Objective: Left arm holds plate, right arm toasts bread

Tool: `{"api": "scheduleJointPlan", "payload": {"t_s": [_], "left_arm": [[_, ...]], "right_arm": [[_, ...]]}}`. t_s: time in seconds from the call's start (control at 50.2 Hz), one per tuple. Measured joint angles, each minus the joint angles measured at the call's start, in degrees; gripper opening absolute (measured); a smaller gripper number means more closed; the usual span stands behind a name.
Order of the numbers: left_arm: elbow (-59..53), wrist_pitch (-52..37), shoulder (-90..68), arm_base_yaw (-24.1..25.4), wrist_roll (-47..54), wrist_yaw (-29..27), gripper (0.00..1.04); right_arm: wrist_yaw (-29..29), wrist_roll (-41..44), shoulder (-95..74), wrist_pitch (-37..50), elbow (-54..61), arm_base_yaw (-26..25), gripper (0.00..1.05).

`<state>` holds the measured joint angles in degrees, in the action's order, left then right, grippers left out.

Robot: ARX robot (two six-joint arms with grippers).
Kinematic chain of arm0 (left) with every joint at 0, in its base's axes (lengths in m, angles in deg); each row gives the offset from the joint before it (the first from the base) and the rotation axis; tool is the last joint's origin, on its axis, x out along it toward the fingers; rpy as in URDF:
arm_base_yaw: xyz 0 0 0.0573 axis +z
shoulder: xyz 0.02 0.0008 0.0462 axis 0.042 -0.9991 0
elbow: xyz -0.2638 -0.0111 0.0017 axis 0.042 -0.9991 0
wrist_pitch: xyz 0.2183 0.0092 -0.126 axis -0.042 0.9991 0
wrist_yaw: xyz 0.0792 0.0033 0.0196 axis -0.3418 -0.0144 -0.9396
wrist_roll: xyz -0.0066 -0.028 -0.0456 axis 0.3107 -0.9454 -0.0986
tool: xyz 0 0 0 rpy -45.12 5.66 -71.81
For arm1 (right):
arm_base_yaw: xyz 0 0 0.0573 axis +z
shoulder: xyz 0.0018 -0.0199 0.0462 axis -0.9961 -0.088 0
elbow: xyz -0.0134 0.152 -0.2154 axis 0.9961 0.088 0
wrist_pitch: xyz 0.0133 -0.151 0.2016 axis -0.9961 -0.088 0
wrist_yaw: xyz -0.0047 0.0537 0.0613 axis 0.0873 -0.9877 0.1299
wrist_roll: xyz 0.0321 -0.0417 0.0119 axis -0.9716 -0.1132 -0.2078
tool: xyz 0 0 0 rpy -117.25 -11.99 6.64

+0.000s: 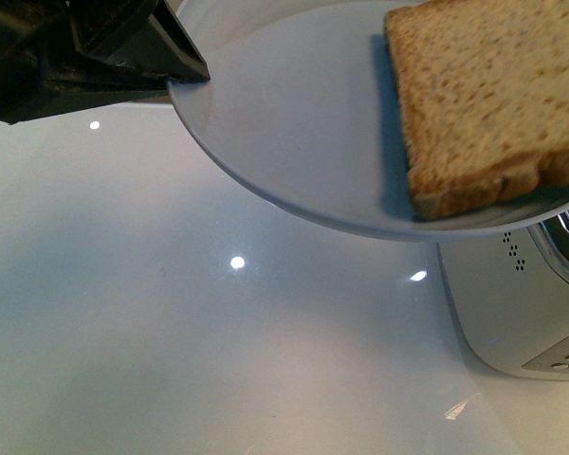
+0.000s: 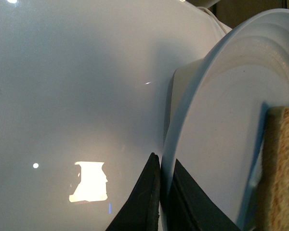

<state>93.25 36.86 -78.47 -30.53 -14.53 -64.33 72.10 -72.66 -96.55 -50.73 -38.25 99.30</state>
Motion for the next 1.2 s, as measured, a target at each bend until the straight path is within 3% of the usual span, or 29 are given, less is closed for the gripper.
{"api": "scheduleJointPlan", "payload": {"t_s": [0.159, 0.279, 0.418, 0.598, 0.837, 1.196], "left_arm": [[0.0, 0.0, 0.0, 0.0, -0.02, 0.0, 0.03], [0.0, 0.0, 0.0, 0.0, -0.02, 0.0, 0.03], [0.0, 0.0, 0.0, 0.0, -0.04, 0.0, 0.03], [0.0, 0.0, 0.02, 0.0, -0.07, 0.0, 0.03], [0.0, 0.0, 0.02, -0.02, -0.17, 0.04, 0.03], [0.0, 0.0, 0.02, 0.0, -0.17, 0.02, 0.03]], "right_arm": [[0.68, 4.5, 2.62, -1.97, -4.59, -3.67, 0.03], [3.1, 12.52, 3.8, -4.31, -9.84, -9.01, 0.03], [8.98, 26.86, 1.81, -4.0, -11.02, -10.91, 0.03], [15.69, 44.04, -5.22, 2.86, -5.95, -10.62, 0.03], [16.7, 50.36, -15.15, 11.13, -2.27, -8.7, 0.03], [18.49, 51.78, -21.46, 14.6, -2.27, -5.07, 0.03]]}}
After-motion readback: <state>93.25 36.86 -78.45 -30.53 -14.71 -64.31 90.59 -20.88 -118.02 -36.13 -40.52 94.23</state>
